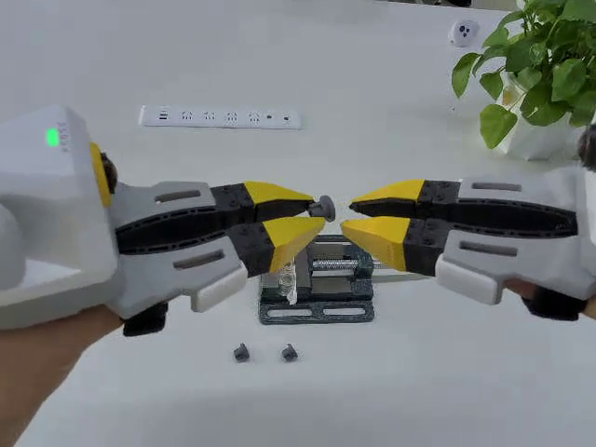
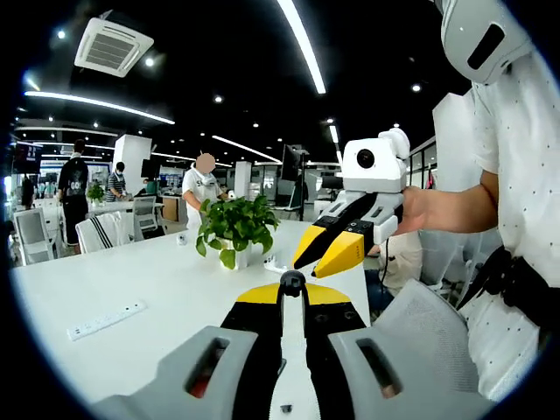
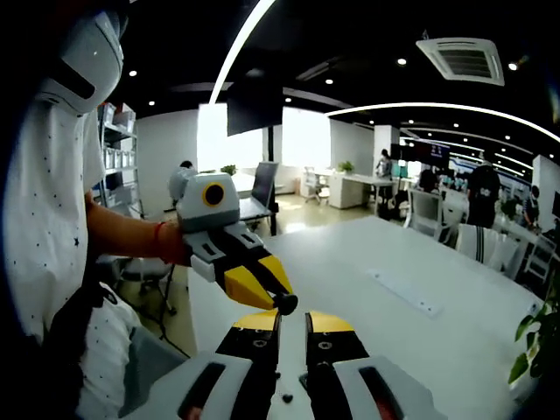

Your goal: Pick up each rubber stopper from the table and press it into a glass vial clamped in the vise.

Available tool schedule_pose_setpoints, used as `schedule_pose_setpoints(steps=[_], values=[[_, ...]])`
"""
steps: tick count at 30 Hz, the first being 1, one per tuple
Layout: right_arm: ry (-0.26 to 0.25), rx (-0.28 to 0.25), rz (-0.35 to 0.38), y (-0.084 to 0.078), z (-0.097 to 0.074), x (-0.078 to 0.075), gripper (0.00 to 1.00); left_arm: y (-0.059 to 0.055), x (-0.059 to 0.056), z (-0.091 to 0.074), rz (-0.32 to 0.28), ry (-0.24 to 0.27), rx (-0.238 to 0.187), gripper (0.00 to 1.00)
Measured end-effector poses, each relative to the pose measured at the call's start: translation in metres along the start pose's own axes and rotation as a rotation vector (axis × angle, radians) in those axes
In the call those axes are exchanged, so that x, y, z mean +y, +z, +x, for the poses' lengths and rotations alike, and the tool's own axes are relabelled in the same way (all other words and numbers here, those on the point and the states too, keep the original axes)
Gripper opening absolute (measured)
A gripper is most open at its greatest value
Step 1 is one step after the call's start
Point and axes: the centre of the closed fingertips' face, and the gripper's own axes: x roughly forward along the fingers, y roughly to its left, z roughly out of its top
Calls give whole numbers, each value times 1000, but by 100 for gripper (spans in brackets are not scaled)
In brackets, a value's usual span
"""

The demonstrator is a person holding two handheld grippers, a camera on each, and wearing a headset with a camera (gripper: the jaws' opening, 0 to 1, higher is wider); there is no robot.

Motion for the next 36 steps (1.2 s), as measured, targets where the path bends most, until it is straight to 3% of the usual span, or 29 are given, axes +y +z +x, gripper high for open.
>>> schedule_pose_setpoints(steps=[1, 3, 4, 7, 9, 14, 23, 30, 36], values=[[23, -8, 7, 3, 0, 3, 6, 2, 0, -1, 0, -5, -8, 5], [56, -16, -13, 8, -3, 6, 7, 6, -10, -4, -63, -79, -28, 5], [105, -18, -15, 11, -4, 13, 10, 9, -9, -6, -46, -79, -43, 5], [169, -24, -17, 16, -6, 22, 17, 15, -15, -11, -93, -129, -67, 4], [186, -28, -19, 18, -8, 24, 13, 21, -22, -14, -128, -172, -87, 4], [253, -64, -4, 30, -10, 35, 12, 27, -30, -16, -148, -214, -100, 4], [311, -69, -18, 33, -11, 42, 8, 35, -43, -16, -176, -275, -116, 4], [337, -82, -16, 34, -15, 41, 7, 38, -46, -18, -200, -305, -125, 4], [355, -91, -11, 37, -15, 48, 7, 40, -48, -19, -214, -324, -134, 4]])
